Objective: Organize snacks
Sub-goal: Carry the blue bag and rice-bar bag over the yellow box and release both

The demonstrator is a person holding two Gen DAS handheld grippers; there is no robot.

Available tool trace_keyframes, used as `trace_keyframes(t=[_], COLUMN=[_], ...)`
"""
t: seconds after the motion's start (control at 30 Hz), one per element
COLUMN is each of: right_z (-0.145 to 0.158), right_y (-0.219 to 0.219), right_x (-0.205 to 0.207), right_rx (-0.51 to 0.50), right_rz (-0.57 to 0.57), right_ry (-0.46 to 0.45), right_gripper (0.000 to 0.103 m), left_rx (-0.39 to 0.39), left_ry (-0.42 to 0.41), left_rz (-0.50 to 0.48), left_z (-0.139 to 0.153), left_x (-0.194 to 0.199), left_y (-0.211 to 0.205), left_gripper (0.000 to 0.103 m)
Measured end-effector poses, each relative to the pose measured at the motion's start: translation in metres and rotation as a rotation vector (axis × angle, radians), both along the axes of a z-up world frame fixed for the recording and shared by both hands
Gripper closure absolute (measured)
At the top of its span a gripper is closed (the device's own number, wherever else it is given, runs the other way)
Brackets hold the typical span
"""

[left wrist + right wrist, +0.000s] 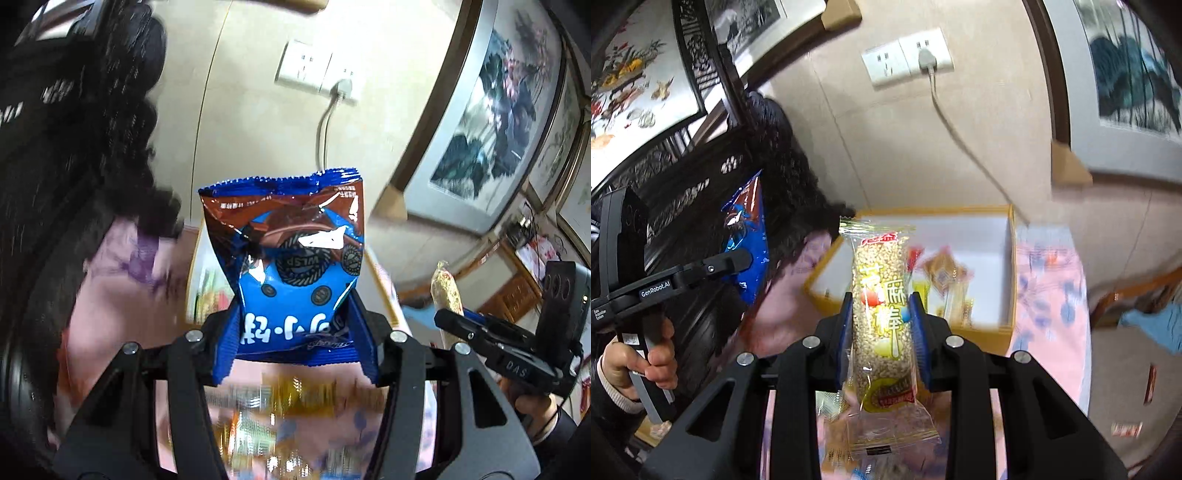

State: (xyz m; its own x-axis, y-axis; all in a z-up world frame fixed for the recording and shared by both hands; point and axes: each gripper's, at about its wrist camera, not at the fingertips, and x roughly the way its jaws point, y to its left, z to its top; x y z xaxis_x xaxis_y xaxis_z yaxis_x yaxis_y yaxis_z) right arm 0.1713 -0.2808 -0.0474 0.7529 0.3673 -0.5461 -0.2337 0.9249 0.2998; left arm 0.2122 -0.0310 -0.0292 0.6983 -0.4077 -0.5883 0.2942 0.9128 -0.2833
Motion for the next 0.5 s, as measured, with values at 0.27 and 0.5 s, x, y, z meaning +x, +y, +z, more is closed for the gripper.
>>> trace_keyframes(t=[0.27,0.5], right_z=[0.007,-0.021], right_y=[0.001,-0.004], right_x=[0.059,0.101], right_rx=[-0.036,-0.087], right_rz=[-0.051,-0.153], right_ry=[-0.05,0.001], right_gripper=[0.073,0.042], left_rx=[0.097,0.226], left_ry=[-0.072,-0.002], left_rz=[0.031,0.116], left_z=[0.0,-0.037], left_x=[0.067,0.109], left_y=[-0.039,-0.057], left_gripper=[0.048,0.016])
